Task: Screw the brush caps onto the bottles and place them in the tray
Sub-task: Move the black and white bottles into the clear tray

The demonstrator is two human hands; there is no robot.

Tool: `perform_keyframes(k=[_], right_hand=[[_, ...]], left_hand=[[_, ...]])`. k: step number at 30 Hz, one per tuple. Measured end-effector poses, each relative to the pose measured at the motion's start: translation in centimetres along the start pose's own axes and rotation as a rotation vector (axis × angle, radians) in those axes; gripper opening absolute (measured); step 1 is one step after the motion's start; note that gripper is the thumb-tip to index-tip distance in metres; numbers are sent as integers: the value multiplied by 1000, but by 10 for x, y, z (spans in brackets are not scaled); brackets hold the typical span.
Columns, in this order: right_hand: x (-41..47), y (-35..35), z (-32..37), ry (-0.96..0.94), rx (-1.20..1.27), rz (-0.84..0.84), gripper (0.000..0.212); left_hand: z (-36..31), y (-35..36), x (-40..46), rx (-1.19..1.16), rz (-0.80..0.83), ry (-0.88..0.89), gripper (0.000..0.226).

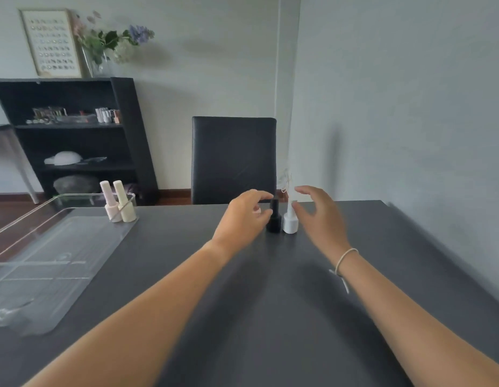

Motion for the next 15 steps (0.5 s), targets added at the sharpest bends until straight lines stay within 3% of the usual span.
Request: perform_keyframes(k=[15], right_hand=[[8, 17, -24, 28, -21, 57, 21]], left_hand=[[10, 41, 10, 49, -83, -88, 31]])
Point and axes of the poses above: each hand's wrist, its own x-axis towards the middle knuckle, its own y-axis out of the palm, z = x × y, the point moved 3 cm from there along x, towards the middle knuckle, and after that the axes turned 12 degrees about y, right-handed, at the moved point
